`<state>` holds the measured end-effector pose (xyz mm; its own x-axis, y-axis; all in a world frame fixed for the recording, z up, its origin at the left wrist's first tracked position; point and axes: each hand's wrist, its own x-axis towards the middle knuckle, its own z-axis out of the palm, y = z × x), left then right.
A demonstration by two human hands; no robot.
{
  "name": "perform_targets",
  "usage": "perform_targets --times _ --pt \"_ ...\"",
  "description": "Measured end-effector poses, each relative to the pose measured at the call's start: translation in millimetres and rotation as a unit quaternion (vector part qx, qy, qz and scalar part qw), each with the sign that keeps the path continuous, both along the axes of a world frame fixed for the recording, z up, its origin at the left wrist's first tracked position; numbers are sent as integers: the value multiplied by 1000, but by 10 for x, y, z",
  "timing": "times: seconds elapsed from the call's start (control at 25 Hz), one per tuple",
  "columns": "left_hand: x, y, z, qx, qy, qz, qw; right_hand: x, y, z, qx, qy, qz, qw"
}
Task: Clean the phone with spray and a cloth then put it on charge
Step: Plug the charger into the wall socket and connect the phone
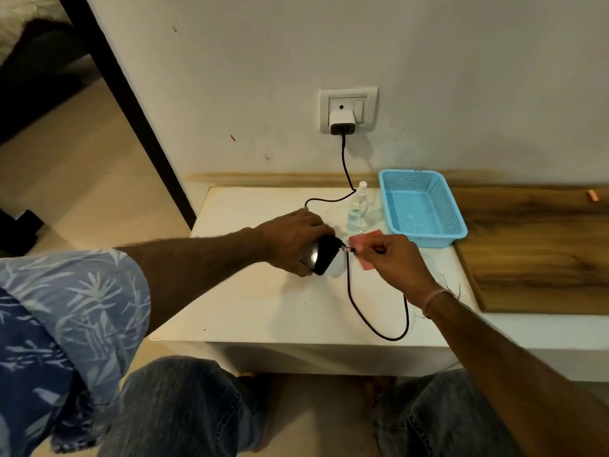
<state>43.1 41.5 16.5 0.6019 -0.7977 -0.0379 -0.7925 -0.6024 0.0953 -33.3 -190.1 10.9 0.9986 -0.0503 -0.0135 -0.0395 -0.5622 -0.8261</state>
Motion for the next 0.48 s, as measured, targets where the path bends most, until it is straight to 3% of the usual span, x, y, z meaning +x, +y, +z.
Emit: perform_targets --times 0.2,0.48 --pt "-78 179 94 -123 28 106 986 6 111 110 -9 -84 9 996" --pt "-139 251 112 -178 52 173 967 38 327 279 -29 -146 10 989"
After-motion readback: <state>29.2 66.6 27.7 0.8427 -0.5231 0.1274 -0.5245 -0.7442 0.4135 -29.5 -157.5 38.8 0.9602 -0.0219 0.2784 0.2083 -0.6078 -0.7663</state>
